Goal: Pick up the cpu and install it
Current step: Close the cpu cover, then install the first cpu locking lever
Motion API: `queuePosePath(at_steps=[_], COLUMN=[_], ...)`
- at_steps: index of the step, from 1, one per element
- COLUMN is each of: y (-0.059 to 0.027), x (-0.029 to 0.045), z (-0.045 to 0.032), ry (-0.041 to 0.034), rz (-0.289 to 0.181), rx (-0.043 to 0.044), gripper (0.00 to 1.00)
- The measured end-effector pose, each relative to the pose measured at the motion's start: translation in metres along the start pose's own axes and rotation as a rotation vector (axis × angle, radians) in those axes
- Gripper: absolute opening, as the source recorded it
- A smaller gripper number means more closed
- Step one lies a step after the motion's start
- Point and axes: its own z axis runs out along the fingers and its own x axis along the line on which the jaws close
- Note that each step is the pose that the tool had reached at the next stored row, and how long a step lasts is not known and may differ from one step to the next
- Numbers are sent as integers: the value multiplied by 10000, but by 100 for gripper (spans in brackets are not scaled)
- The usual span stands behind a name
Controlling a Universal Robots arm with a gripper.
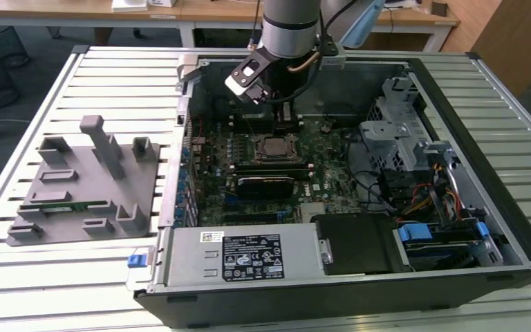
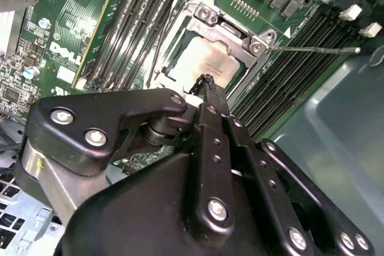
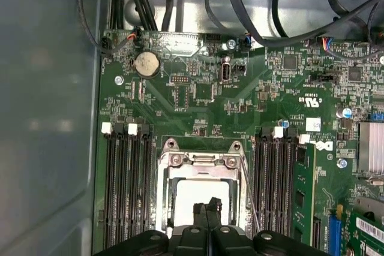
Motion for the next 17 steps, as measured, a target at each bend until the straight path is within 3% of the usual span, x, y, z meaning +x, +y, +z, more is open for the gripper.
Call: queuePosePath(at_steps=[13, 17], y=[-46, -45], x=[0, 0], z=[-3, -44], ry=[-2, -1], rz=[-1, 0], rx=[1, 1], gripper=[11, 11])
